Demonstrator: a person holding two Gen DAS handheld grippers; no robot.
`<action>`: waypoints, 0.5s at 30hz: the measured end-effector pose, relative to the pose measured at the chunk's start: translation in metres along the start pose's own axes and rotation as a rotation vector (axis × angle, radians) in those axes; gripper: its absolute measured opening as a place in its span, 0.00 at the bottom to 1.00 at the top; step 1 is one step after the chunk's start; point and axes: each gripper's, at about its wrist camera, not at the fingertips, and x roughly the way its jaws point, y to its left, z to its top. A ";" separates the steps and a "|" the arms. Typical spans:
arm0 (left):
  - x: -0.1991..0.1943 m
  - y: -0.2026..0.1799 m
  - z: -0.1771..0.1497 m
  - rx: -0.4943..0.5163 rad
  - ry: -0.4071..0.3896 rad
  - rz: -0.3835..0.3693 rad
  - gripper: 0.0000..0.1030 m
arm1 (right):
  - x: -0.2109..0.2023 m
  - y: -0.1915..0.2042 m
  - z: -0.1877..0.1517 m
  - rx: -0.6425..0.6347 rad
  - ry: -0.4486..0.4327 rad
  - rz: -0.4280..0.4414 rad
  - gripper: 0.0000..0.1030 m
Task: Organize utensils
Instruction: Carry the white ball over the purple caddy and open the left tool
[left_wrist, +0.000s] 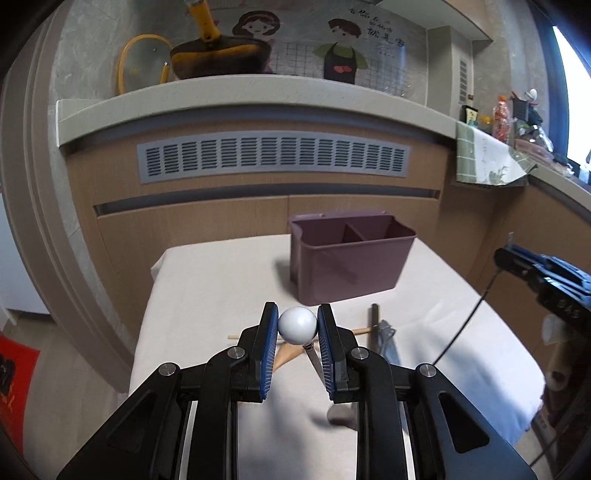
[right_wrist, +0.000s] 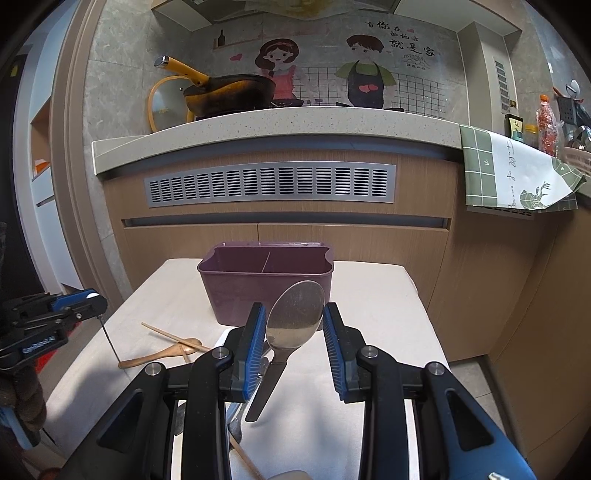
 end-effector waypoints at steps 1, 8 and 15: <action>-0.003 -0.002 0.002 0.009 -0.010 -0.001 0.22 | 0.000 0.000 0.001 -0.001 -0.001 0.001 0.28; -0.018 -0.022 0.064 0.084 -0.175 -0.006 0.22 | 0.006 -0.001 0.039 -0.035 -0.058 -0.008 0.28; 0.004 -0.025 0.163 0.086 -0.331 -0.041 0.22 | 0.021 -0.002 0.151 -0.117 -0.215 -0.075 0.28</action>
